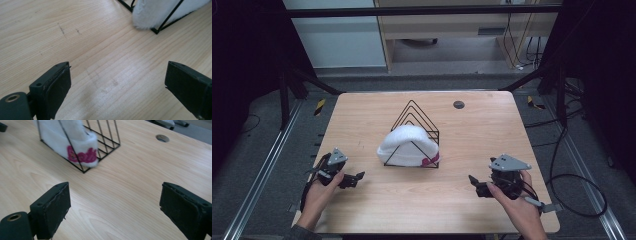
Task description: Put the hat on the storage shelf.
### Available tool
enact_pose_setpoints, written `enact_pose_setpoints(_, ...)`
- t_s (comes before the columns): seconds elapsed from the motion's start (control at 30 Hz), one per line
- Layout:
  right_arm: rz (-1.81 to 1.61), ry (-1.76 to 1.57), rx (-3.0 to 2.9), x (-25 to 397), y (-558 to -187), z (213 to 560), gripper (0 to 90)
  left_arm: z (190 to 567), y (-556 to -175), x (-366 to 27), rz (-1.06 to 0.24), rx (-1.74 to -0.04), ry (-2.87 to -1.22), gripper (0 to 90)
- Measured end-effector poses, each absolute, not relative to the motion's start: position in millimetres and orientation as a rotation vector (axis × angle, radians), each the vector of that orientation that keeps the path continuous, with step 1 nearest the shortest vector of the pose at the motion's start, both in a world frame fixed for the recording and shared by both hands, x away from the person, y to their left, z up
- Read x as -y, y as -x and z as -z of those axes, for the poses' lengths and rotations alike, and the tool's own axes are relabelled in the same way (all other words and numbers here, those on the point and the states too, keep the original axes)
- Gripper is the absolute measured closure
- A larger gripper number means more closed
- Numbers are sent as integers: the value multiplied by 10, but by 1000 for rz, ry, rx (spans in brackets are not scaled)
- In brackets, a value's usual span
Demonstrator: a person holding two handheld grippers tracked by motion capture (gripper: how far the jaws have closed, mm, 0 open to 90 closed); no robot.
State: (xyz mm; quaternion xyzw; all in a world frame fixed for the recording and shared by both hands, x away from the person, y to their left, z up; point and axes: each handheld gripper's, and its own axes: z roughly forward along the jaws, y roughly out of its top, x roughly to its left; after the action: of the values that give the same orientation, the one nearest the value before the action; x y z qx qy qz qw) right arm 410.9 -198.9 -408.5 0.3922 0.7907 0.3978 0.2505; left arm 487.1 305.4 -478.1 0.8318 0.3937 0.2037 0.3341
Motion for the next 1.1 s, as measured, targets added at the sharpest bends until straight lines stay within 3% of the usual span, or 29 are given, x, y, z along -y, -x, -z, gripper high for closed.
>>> enact_pose_setpoints(0.4, -1022, -1200, -2151, 2301, -4267, 4434, 111, 4906, -4977, -3062, -550, -1059, -2189, 61)
enact_pose_setpoints(1.1, -1039, -1324, -2172, 2139, -4731, 4777, 127, 5035, -5092, -3101, -492, -1102, -2167, 60)
